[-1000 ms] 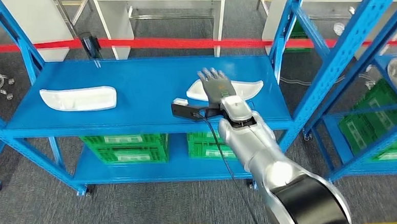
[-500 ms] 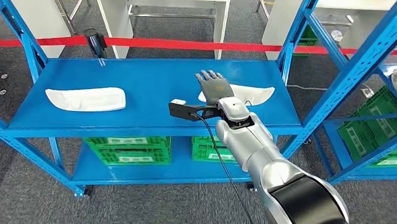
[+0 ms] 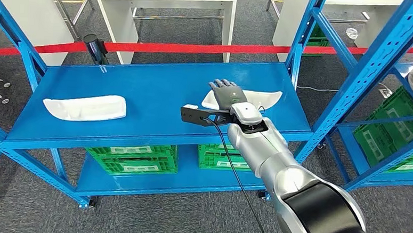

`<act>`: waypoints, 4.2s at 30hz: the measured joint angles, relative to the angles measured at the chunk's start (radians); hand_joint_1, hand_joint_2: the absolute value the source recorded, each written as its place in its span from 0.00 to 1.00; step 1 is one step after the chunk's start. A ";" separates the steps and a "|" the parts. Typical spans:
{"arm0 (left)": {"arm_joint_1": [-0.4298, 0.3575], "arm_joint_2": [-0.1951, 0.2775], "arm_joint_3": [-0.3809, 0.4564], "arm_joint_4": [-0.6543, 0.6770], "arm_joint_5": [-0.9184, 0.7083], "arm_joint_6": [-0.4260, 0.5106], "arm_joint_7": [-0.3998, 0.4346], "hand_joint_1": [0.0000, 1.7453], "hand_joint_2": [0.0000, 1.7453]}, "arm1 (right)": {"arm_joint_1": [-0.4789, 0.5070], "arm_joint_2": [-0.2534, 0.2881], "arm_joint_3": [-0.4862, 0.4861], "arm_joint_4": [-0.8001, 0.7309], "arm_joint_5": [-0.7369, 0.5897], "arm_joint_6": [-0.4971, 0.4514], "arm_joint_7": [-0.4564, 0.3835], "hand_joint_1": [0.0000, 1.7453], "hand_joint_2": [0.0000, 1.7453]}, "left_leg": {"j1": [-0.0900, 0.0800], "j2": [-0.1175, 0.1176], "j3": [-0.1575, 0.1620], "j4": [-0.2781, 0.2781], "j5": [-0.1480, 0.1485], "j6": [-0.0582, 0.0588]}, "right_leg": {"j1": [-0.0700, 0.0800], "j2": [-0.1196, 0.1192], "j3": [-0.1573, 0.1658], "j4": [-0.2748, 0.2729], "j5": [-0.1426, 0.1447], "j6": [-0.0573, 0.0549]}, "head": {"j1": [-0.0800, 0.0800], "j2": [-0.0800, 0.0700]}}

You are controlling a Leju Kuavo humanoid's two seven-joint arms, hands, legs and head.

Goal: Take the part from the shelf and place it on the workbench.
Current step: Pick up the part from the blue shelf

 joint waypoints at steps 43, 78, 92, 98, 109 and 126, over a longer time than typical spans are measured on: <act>-0.011 -0.003 0.011 -0.001 -0.056 0.000 0.018 0.00 0.00 | 0.038 -0.115 -0.119 0.010 -0.102 0.167 0.309 0.00 1.00 | 0.011 -0.003 0.008 -0.049 0.048 0.010 | -0.006 0.005 0.011 0.026 -0.038 0.040 | -0.002 0.000; -0.001 -0.006 0.057 -0.002 -0.052 0.000 -0.005 0.00 0.00 | 0.032 -0.081 -0.017 0.010 -0.099 0.087 0.084 0.75 1.00 | 0.012 -0.001 0.006 -0.050 0.053 0.003 | -0.004 0.003 0.002 0.044 -0.046 0.033 | -0.004 0.000; 0.012 -0.003 0.088 -0.001 -0.037 0.000 -0.034 0.00 0.00 | 0.046 -0.108 -0.209 0.009 -0.291 0.038 -0.006 1.00 1.00 | 0.007 -0.002 0.031 -0.063 0.039 0.026 | 0.001 0.006 -0.013 0.016 -0.004 0.037 | -0.002 0.000; 0.012 -0.001 0.100 0.000 -0.037 0.000 -0.045 0.00 0.00 | 0.034 -0.127 -0.234 0.009 -0.318 0.027 -0.011 1.00 1.00 | 0.007 -0.002 0.038 -0.075 0.043 0.012 | 0.002 0.006 -0.013 0.017 -0.005 0.027 | -0.002 0.000; 0.010 0.000 0.100 0.000 -0.044 0.000 -0.045 0.00 0.00 | 0.033 -0.154 -0.251 0.008 -0.308 0.010 -0.002 0.00 1.00 | 0.007 -0.002 0.038 -0.076 0.044 0.007 | 0.000 0.006 -0.013 0.017 -0.004 0.025 | -0.002 0.000; 0.007 0.000 0.100 0.000 -0.058 0.000 -0.042 0.00 0.00 | 0.036 -0.163 -0.251 0.008 -0.286 0.019 0.018 0.00 1.00 | 0.006 -0.002 0.038 -0.076 0.044 0.007 | -0.001 0.006 -0.013 0.017 -0.004 0.025 | -0.002 0.000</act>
